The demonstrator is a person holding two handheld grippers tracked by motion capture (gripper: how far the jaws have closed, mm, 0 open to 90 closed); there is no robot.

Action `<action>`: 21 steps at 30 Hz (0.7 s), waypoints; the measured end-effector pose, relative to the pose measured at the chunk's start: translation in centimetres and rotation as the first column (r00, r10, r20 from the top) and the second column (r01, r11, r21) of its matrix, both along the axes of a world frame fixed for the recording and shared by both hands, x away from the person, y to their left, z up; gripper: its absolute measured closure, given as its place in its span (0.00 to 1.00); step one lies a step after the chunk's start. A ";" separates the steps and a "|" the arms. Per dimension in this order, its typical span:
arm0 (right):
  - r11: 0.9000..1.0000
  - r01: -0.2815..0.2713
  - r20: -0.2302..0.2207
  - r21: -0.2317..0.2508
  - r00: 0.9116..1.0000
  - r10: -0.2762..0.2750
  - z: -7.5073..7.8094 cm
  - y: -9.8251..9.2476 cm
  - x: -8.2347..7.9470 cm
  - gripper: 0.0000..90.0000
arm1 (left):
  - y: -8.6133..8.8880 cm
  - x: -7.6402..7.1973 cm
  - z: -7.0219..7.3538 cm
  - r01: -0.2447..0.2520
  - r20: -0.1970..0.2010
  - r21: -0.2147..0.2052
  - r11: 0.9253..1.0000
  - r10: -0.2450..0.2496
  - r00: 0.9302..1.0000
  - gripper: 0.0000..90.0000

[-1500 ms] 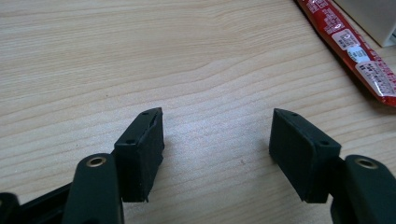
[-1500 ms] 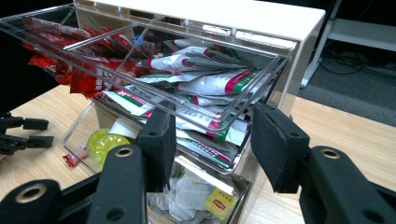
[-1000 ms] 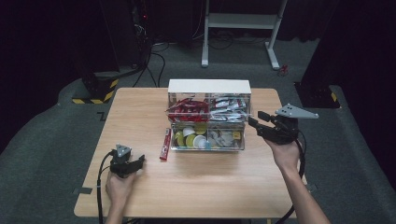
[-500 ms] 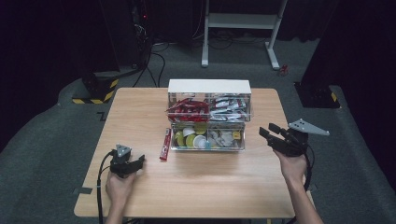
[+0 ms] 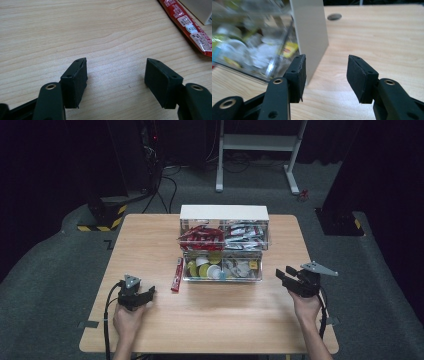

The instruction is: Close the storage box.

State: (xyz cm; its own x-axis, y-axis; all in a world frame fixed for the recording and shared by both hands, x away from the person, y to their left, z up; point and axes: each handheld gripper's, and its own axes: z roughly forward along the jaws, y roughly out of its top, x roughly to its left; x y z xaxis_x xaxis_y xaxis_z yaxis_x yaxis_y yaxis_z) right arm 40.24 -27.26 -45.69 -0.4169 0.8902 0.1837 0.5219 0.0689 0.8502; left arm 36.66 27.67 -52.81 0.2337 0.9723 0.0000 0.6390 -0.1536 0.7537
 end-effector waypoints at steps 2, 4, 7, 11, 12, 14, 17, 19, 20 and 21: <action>1.000 0.004 -0.005 -0.009 1.000 -0.005 -0.4 0.1 0.1 0.55 | 0.0 0.0 0.0 0.000 0.000 0.000 1.000 0.000 1.000 0.39; 0.999 0.009 -0.015 -0.033 1.000 -0.009 -1.1 0.3 0.4 0.55 | 0.0 0.0 0.0 0.000 0.000 0.000 1.000 0.000 1.000 0.39; 0.998 0.017 -0.031 -0.058 0.999 -0.019 -1.9 0.5 0.6 0.55 | 0.0 0.0 0.0 0.001 0.000 0.000 1.000 -0.001 1.000 0.39; 0.995 0.032 -0.059 -0.098 0.998 -0.038 -3.0 0.8 1.1 0.54 | 0.0 0.0 0.0 0.001 0.000 0.000 1.000 -0.001 1.000 0.38; 0.990 0.040 -0.071 -0.135 0.996 -0.050 -3.7 0.9 1.4 0.54 | 0.0 0.0 0.0 0.001 0.000 0.000 1.000 -0.001 1.000 0.38; 0.989 0.047 -0.079 -0.143 0.995 -0.059 -4.0 0.9 1.4 0.54 | 0.0 0.0 0.0 0.001 0.000 0.000 1.000 -0.001 1.000 0.38; 0.982 0.062 -0.090 -0.179 0.993 -0.079 -5.0 1.1 1.7 0.53 | 0.0 0.0 0.0 0.001 0.000 0.000 1.000 -0.001 1.000 0.38; 0.976 0.066 -0.097 -0.208 0.991 -0.088 -5.5 1.2 1.8 0.52 | 0.0 0.0 0.0 0.001 0.000 0.000 1.000 -0.001 1.000 0.38; 0.974 0.067 -0.100 -0.217 0.991 -0.090 -5.7 1.2 1.9 0.52 | 0.0 0.0 0.0 0.001 0.000 0.000 1.000 -0.001 1.000 0.38; 0.973 0.066 -0.105 -0.222 0.990 -0.091 -5.8 1.3 1.9 0.52 | 0.0 0.0 0.0 0.001 0.000 0.001 1.000 -0.001 1.000 0.38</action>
State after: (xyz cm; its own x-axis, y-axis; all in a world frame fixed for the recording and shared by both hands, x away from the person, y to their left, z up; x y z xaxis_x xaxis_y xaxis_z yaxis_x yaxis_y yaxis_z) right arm 42.15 -26.01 -51.52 -0.3313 0.9432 0.0243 0.6251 0.2002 0.7544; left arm 36.65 27.66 -52.81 0.2348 0.9720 0.0004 0.6390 -0.1547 0.7535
